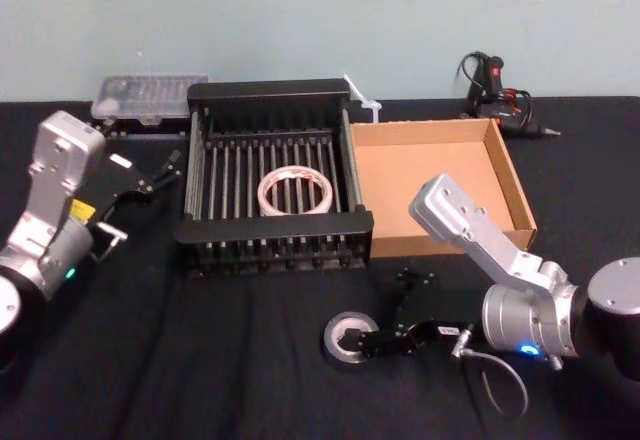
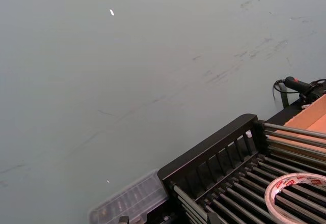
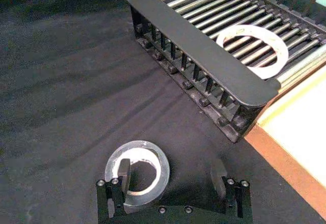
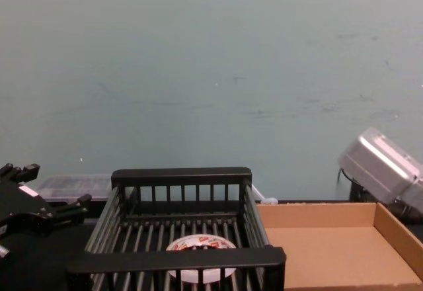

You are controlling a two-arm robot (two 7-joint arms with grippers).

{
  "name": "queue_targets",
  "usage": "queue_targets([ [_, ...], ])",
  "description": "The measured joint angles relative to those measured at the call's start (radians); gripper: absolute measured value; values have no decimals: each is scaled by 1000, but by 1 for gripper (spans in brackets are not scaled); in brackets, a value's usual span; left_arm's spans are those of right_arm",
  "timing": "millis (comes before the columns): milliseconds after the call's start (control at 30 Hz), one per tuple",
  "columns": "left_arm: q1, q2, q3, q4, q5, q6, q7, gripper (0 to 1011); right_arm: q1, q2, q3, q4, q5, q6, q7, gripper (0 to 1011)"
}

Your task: Pick up the white tape and place it into the black box , Pick up the silver tape and place it into the brown box.

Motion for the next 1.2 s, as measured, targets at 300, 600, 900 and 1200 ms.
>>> queue_targets([
  [300,0,0,0,0,0,0,0,1001,7,-9,-5,16,-4,2,0,1002],
  [600,0,0,0,0,0,0,0,1001,14,-16,-12,30,-13,6,3,1002],
  [900,0,0,0,0,0,0,0,1001,18,-21,-15,37,-18,11,6,1002],
  [1200,0,0,0,0,0,0,0,1001,18,-21,-14,38,-19,11,5,1002],
])
